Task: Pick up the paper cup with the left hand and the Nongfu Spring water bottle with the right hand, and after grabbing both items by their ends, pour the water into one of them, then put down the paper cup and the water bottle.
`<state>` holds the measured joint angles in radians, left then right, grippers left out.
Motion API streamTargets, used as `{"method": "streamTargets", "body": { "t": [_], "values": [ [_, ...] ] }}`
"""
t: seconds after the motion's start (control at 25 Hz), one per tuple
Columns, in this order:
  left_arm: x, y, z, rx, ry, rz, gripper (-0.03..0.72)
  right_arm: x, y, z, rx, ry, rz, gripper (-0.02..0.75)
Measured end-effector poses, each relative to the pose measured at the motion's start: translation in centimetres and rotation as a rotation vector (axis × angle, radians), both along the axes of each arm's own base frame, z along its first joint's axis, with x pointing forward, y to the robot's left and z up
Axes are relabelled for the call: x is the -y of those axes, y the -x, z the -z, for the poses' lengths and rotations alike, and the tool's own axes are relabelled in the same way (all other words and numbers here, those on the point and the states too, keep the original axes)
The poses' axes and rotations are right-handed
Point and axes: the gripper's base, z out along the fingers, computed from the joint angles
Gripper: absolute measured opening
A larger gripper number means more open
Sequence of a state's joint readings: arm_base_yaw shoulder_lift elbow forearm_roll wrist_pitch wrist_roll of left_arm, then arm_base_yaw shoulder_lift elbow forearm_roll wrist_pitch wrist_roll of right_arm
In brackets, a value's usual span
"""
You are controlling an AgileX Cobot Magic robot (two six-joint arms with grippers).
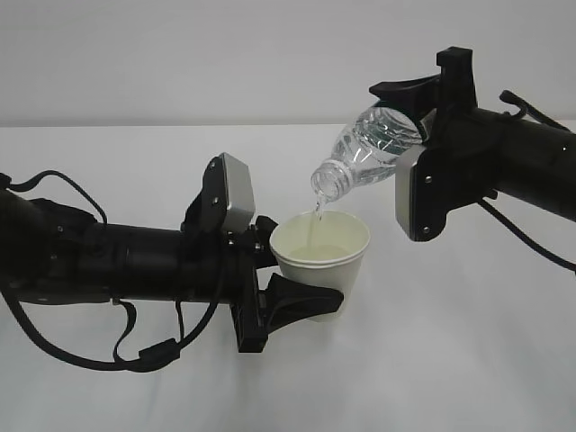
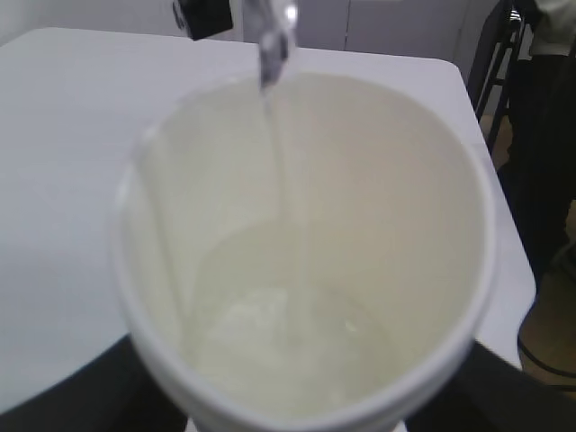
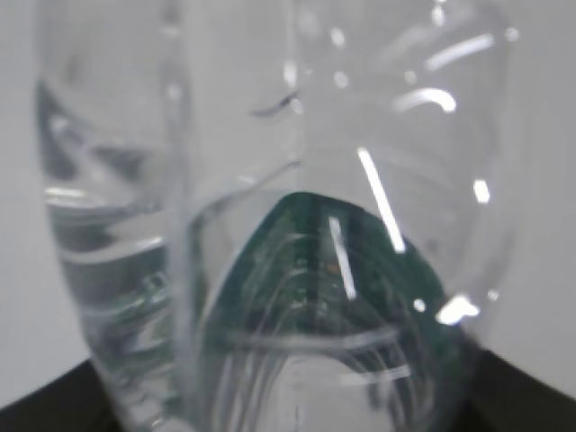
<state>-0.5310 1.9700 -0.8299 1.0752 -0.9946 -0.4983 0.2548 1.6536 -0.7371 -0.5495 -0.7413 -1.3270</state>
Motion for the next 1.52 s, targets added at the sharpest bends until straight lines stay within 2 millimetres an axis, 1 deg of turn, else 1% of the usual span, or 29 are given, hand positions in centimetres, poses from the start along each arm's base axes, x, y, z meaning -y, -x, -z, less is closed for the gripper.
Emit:
{"method": "streamTargets", "body": {
  "t": [1.24,1.52],
  "values": [
    [-0.02,-0.08,0.02,-0.002,-0.002,-0.01,0.446,-0.03,-0.02,-0.05,0.004,0.004,-0.003,0.446],
    [-0.05,-0.13,0.09,-0.003,-0.01,-0.016,0.446,-0.08,-0.23,-0.37,0.016,0.001,-0.003,0.446]
  ]
}}
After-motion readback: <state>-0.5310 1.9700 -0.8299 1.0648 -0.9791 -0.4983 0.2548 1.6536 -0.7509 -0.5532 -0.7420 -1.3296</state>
